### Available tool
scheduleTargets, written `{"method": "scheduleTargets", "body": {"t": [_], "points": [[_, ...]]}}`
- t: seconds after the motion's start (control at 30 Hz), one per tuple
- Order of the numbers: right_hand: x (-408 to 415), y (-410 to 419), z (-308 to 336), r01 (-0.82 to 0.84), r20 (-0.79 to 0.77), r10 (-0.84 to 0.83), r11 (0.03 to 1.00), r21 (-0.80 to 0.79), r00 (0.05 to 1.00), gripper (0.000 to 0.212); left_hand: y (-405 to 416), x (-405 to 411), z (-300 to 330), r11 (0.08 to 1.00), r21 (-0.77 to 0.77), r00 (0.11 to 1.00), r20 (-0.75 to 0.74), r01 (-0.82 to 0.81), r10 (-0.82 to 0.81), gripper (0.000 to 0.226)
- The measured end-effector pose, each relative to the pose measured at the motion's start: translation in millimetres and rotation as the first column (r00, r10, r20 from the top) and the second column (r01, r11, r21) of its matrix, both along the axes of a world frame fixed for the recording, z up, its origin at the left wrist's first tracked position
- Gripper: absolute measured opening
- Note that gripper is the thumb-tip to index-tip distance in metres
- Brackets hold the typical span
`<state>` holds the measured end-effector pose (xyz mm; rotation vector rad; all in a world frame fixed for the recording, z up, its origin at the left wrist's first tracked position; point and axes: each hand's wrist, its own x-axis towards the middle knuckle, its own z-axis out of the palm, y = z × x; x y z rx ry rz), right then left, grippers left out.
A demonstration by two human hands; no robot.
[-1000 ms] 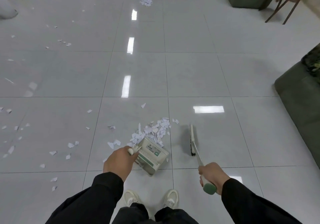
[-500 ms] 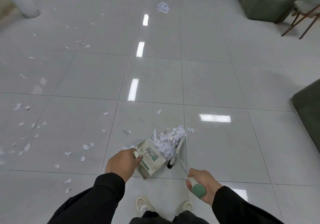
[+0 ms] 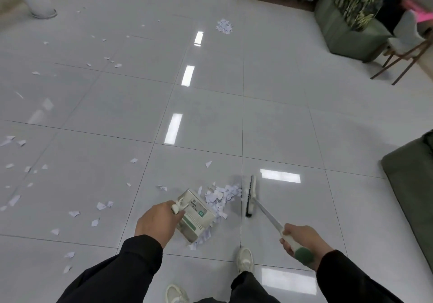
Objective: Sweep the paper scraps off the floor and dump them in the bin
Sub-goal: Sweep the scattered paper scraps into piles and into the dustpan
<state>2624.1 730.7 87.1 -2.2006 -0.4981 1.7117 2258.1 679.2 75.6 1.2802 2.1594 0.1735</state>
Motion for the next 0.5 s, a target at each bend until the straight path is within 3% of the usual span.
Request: {"method": "scheduleTargets", "body": {"t": [0.13, 0.23, 0.5], "points": [[21.5, 42.0, -21.9, -0.183, 0.139, 0.187, 0.982, -0.043, 0.972, 0.007, 4.4, 7.4, -1.6, 0.996, 0.008, 0.996, 0.007, -0.084, 0.084, 0.029], [29.9, 72.2, -42.5, -0.284, 0.170, 0.293, 0.956, -0.076, 0.941, 0.008, 13.1, 17.4, -2.4, 0.989, -0.019, 0.989, -0.008, -0.146, 0.145, 0.028], [-7.0, 117.9, -78.7, -0.469, -0.038, 0.468, 0.873, -0.132, 0.883, 0.016, 41.0, 74.1, -6.5, 0.940, -0.062, 0.941, -0.071, -0.337, 0.332, 0.030]]}}
